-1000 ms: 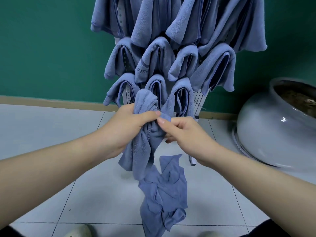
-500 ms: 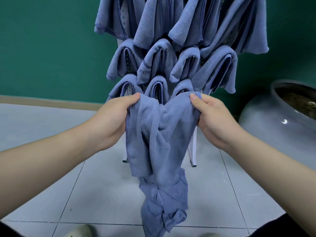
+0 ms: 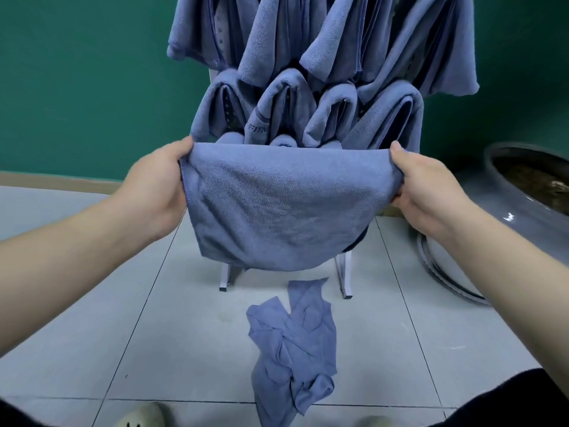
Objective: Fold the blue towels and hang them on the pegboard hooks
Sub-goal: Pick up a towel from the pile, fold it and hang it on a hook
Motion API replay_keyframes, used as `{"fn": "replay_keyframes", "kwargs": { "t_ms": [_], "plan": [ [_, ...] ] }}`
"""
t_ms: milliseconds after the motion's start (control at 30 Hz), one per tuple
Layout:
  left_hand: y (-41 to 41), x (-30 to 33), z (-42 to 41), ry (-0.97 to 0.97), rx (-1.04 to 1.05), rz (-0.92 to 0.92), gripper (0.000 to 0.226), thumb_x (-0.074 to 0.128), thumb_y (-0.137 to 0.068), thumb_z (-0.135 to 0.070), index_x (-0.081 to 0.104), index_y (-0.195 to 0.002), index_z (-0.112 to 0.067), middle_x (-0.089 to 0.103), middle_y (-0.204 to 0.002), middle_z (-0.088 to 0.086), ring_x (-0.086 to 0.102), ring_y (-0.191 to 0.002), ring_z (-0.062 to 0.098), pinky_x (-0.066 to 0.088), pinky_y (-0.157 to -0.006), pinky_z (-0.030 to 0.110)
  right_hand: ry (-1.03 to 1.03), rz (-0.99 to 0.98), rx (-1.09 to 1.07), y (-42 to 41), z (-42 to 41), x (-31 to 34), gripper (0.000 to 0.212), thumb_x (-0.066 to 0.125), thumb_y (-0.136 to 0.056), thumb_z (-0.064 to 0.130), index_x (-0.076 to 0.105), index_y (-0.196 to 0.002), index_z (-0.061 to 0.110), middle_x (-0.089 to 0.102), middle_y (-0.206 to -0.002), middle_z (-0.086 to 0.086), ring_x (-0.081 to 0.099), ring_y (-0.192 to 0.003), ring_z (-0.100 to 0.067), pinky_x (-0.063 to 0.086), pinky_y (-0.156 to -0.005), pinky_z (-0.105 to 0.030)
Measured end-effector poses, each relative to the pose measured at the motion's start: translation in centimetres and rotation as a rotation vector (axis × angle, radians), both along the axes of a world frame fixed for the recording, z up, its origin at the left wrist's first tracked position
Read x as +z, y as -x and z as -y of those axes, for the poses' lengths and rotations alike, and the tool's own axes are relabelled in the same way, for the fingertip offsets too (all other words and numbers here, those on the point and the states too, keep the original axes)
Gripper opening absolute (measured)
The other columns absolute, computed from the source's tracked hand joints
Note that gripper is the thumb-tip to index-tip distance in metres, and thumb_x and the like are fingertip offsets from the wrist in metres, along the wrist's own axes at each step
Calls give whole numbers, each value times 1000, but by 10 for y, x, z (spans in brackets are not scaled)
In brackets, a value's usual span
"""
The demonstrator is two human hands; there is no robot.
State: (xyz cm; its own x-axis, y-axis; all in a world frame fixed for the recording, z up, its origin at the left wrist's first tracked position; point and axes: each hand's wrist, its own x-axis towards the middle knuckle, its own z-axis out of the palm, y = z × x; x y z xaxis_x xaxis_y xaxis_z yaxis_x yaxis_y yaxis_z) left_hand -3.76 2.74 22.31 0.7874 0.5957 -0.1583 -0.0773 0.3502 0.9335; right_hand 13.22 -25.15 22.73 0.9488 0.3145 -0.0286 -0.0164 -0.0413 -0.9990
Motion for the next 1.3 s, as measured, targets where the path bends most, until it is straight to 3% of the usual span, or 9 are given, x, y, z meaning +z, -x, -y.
{"fn": "replay_keyframes", "kwargs": {
  "t_ms": [67,200,333,533,667,900,1000,1100,1300],
  "plan": [
    [-1,-5,-2,-7,9,-14,36,48,-108,-27,64,-131,-4,75,-122,5,72,-112,13,50,-106,32,-68,-98,40,-3,-2,0,37,52,-107,41,70,-121,12,78,-114,-4,76,-105,-21,62,-80,-39],
    [-2,-9,-1,2,-48,-5,42,45,-110,-33,61,-135,-3,73,-127,5,69,-118,13,46,-111,34,-140,-224,234,-3,-1,3,45,49,-107,42,60,-140,14,71,-133,-5,68,-122,-25,51,-104,-51],
    [0,-7,1,-9,-152,13,49,52,-105,-43,62,-137,-7,71,-131,5,67,-122,14,46,-108,31,-85,-100,280,-3,-1,5,32,49,-107,15,62,-137,10,71,-130,-10,68,-122,-27,52,-104,-52],
    [4,-13,-6,-7,-29,-76,44,58,-104,-39,65,-132,-6,76,-121,6,73,-111,17,54,-101,36,97,-38,194,-9,2,1,29,51,-108,20,71,-122,5,75,-119,-15,69,-119,-31,52,-106,-52],
    [7,-13,-4,-80,67,-123,34,58,-104,-40,71,-114,-10,78,-111,4,74,-98,15,54,-99,36,102,-64,84,-12,3,0,33,59,-105,23,70,-119,-5,75,-118,-19,72,-110,-29,56,-96,-47],
    [14,-6,16,-258,117,-96,22,56,-105,-28,73,-95,-17,78,-99,-7,71,-89,7,57,-90,28,76,-132,6,-14,7,3,34,71,-96,40,74,-113,10,79,-108,-6,77,-100,-22,63,-76,-37],
    [16,-7,17,-326,150,-98,19,58,-104,-27,76,-100,-19,77,-113,-6,69,-103,10,54,-100,35,26,-142,14,-12,7,6,29,68,-98,40,73,-109,14,80,-103,0,78,-92,-14,61,-65,-28],
    [17,-6,13,-320,132,-69,18,61,-103,-25,76,-107,-17,76,-120,-5,66,-121,15,51,-106,33,22,-89,-33,-13,8,7,28,69,-97,41,74,-108,15,80,-103,3,77,-95,-12,61,-75,-28],
    [18,-7,5,-316,128,-18,13,65,-98,-8,75,-100,-15,77,-115,8,69,-117,26,57,-97,30,-17,52,-95,-17,7,8,35,67,-98,44,76,-106,12,77,-118,-1,69,-117,-16,57,-93,-31]
  ]
}}
